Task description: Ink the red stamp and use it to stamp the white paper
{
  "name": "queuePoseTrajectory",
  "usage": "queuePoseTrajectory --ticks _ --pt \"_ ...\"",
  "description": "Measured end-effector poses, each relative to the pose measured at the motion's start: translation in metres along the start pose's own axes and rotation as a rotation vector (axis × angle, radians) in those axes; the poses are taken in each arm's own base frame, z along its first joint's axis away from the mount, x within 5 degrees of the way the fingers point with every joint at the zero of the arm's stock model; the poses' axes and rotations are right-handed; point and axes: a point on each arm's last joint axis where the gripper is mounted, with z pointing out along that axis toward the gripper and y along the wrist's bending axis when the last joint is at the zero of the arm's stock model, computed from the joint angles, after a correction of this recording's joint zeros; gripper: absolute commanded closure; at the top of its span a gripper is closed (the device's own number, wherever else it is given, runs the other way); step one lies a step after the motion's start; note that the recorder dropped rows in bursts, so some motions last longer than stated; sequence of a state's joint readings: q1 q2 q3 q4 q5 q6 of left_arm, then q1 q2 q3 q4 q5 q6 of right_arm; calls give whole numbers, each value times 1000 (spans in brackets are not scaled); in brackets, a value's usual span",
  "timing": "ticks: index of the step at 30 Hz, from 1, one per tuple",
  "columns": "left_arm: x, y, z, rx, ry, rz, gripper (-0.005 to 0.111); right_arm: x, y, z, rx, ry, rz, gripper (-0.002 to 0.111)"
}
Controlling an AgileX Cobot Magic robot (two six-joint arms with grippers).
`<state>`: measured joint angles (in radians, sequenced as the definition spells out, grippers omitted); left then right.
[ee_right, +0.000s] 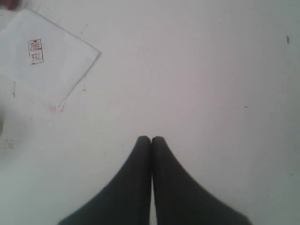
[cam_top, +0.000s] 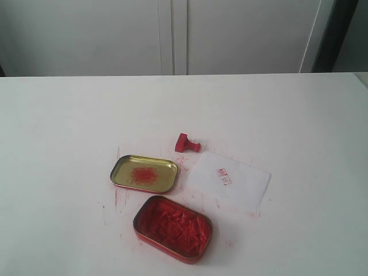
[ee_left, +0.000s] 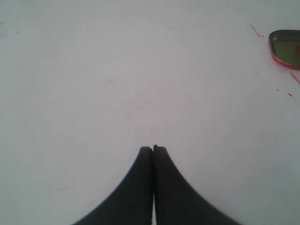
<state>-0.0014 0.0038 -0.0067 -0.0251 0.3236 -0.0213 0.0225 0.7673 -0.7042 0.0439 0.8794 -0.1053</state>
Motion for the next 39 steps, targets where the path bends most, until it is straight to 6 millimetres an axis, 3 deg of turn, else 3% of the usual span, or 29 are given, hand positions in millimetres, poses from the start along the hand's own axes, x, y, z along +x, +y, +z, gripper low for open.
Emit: queuePoseTrajectory --ticks 7,13,18,26,39 --pt "0 0 0 0 0 0 107 46 4 -47 34 -253 -18 108" --pt "0 0 0 0 0 0 107 72 6 -60 46 -394 -5 108" --pt "0 0 0 0 0 0 107 85 7 -58 51 -514 11 108" --pt "0 0 0 0 0 0 107 88 6 -29 49 -664 59 108" --pt "0 0 0 0 0 0 107 93 6 -21 47 -635 62 108"
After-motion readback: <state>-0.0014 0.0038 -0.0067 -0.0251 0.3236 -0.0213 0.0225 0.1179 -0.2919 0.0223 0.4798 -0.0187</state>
